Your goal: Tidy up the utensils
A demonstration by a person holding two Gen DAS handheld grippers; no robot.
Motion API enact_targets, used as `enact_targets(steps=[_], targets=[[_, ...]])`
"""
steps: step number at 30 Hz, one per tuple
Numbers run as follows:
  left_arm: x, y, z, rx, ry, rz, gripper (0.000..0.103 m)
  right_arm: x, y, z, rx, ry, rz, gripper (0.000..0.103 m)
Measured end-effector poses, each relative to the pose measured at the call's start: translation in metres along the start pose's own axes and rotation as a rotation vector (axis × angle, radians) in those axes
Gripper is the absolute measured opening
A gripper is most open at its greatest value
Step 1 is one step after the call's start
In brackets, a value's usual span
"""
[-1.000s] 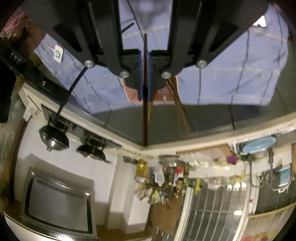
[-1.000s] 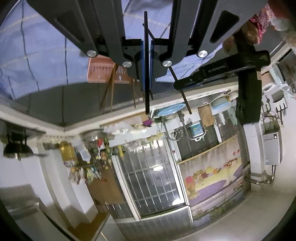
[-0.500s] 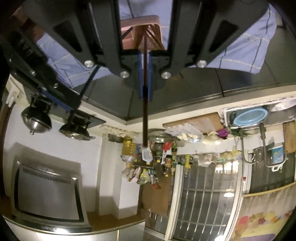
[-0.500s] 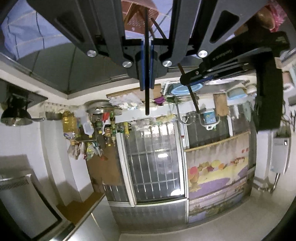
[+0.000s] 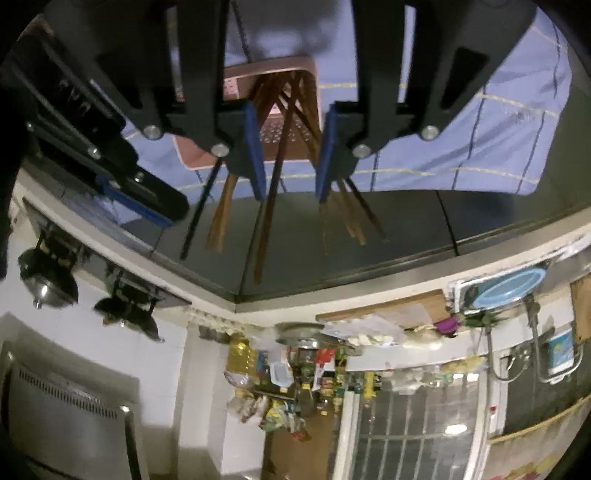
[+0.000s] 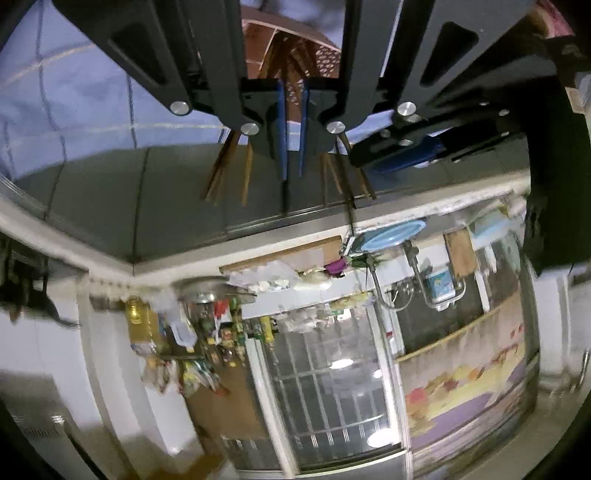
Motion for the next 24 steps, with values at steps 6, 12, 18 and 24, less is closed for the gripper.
enact_targets(steps=[6, 12, 18, 24], targets=[[0.013, -0.062, 0.002, -0.010, -0.030, -0.113, 0.042, 0.011, -0.053, 0.010, 0.023, 0.036, -0.095, 0.040], [-0.025, -0.126, 0.012, 0.042, -0.056, -0.190, 0.057, -0.017, -0.123, 0.012, 0.025, 0.104, -0.179, 0.051], [-0.088, -0.138, 0.019, 0.166, -0.042, -0.123, 0.063, -0.092, -0.170, 0.000, -0.044, 0.230, -0.139, 0.057], [-0.135, -0.147, 0.014, 0.237, 0.000, -0.056, 0.065, -0.125, -0.205, -0.006, -0.069, 0.310, -0.106, 0.060]])
Point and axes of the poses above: each gripper's, at about its wrist camera, not at the fingertips, and y roughly the way its jaws point, z to its left, x to its top, the point moved 9 cm from there along y, roughly the way its jaws point, and after that the axes turned 5 degrees about -y, right-handed, at the moved point
